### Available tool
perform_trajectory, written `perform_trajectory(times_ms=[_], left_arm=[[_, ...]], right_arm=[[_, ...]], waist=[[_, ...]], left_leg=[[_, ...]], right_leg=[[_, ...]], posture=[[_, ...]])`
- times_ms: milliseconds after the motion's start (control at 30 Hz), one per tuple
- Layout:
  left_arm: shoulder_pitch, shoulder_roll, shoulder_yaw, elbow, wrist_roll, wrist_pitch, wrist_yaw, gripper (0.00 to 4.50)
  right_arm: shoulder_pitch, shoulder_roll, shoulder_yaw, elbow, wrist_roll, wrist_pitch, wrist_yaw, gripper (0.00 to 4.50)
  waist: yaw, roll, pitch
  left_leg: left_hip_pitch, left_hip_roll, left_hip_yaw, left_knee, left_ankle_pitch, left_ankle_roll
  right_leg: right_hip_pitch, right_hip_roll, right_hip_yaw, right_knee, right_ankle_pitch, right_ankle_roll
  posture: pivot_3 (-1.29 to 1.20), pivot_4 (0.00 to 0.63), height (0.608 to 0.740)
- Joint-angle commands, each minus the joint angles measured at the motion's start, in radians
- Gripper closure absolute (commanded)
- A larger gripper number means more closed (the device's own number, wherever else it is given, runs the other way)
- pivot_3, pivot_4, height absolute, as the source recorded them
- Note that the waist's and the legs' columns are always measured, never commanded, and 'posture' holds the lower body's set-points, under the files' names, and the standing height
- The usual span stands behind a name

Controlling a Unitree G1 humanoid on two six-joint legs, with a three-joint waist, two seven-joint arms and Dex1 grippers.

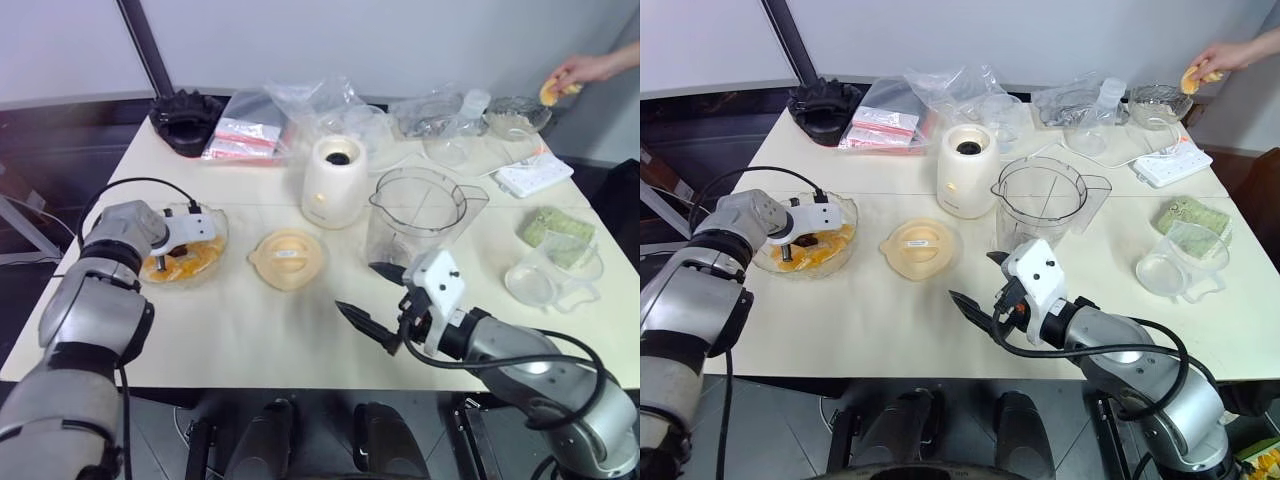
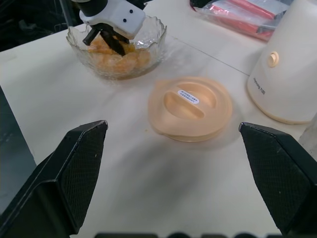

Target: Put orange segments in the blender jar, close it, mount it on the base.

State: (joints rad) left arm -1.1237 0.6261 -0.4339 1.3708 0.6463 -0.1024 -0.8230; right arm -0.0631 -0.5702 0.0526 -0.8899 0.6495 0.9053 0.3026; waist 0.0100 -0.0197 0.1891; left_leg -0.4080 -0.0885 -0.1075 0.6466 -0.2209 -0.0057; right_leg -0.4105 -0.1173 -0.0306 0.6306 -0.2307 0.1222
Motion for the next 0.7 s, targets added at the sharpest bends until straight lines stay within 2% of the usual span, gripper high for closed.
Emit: perform_trajectory(times_ms=[33, 433, 700], left_arm=[[0.023, 0.011, -0.006, 0.014, 0.007, 0.008, 0.022, 3.54], [-0.012, 0.022, 0.003, 0.007, -0.002, -0.026, 0.057, 3.54], [-0.084, 0.091, 0.010, -0.018, -0.016, -0.114, -0.012, 3.54]], right_arm=[[-0.006, 0.006, -0.002, -0.015, -0.007, -0.029, 0.008, 0.00], [-0.008, 0.022, 0.021, 0.006, -0.038, -0.055, 0.017, 0.00], [0.002, 0.025, 0.051, 0.041, -0.075, -0.100, 0.051, 0.00]], waist=[[0.000, 0.000, 0.000], [0.001, 0.000, 0.000], [0.001, -0.004, 0.002]], left_leg=[[0.000, 0.000, 0.000, 0.000, 0.000, 0.000], [0.000, 0.000, 0.000, 0.000, 0.000, 0.000], [-0.005, 0.000, 0.000, -0.001, 0.000, 0.000]], right_leg=[[0.000, 0.000, 0.000, 0.000, 0.000, 0.000], [0.000, 0.000, 0.000, 0.000, 0.000, 0.000], [-0.005, 0.000, 0.000, 0.000, 0.000, 0.000]], posture=[[0.00, 0.150, 0.740], [0.00, 0.150, 0.740], [0.00, 0.150, 0.740]])
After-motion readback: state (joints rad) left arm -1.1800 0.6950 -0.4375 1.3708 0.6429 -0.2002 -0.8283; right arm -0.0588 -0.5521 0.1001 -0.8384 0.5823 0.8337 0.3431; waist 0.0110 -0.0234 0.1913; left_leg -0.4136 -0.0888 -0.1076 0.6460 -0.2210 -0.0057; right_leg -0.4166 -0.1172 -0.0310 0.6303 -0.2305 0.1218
